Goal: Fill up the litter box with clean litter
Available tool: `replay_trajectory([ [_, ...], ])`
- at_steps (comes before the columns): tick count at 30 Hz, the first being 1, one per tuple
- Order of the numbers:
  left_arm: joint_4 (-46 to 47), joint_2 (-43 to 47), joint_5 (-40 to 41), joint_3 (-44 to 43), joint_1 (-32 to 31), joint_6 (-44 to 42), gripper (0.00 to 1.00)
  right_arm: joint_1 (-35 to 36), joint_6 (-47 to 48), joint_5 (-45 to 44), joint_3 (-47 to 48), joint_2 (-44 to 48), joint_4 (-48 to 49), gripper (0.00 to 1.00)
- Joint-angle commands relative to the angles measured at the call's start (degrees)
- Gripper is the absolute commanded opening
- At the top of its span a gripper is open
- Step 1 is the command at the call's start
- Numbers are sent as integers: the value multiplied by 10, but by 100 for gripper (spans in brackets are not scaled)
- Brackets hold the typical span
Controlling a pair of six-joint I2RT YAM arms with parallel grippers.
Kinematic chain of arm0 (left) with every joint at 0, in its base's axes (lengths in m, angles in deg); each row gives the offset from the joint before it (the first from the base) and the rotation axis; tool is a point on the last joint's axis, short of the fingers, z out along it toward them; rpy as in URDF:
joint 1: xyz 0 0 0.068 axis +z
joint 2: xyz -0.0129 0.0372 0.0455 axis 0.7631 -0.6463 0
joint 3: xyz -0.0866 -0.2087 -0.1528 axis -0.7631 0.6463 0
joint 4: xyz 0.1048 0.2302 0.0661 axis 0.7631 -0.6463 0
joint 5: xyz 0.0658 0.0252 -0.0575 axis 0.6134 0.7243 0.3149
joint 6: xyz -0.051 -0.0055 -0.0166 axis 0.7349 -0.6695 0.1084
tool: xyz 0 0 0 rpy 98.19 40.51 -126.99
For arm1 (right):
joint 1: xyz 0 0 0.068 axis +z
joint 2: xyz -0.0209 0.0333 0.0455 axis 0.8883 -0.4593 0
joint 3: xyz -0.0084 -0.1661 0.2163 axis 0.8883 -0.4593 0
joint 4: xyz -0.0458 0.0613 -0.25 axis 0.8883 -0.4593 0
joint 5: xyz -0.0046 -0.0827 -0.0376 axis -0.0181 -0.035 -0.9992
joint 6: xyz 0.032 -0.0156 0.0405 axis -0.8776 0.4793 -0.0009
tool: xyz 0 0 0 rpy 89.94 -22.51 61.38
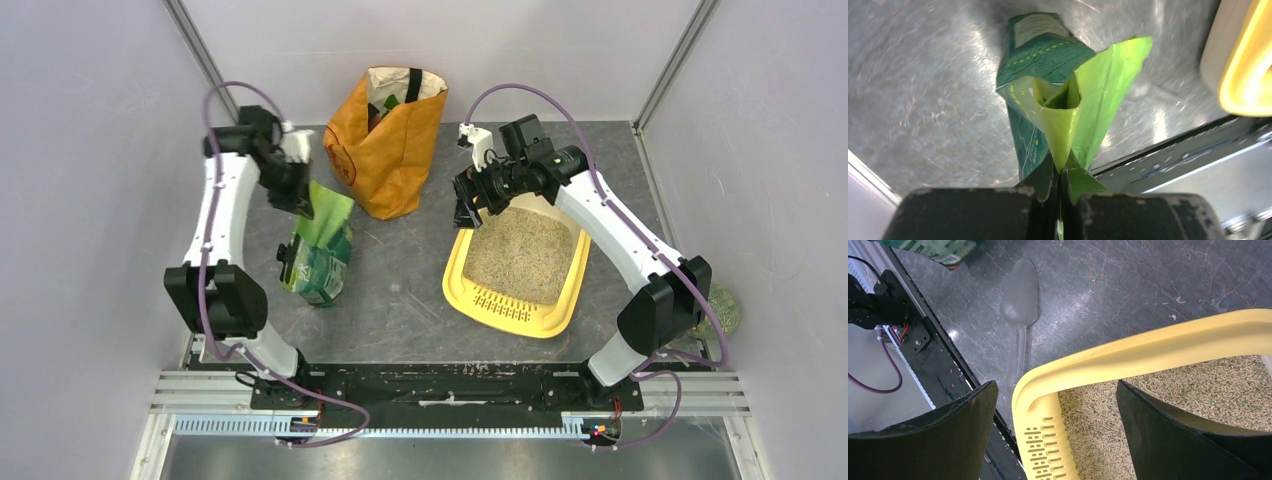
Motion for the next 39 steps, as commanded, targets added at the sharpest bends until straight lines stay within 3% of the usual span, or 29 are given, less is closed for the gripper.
replay_trajectory([
  [1,-32,78,-114,-83,86,138,2,-1,-17,15,1,18,31,95],
  [5,-4,103,-190,-76,140,315,2,-1,-18,16,12,13,35,95],
  [12,176,152,-259,53,198,627,2,-1,-5,11,19,11,65,95],
  [16,362,214,-208,158,187,850,2,-1,8,4,24,6,64,95],
  [20,486,274,-106,251,138,992,2,-1,13,-2,26,1,64,96],
  [26,580,308,69,372,51,1056,2,-1,17,-4,33,-18,62,96],
  [29,611,298,119,405,26,1095,2,-1,17,0,43,-30,59,96],
  [37,664,237,130,437,-9,1150,2,-1,15,7,72,-65,58,96],
  [39,665,234,122,440,-8,1139,12,-1,15,10,79,-72,59,96],
])
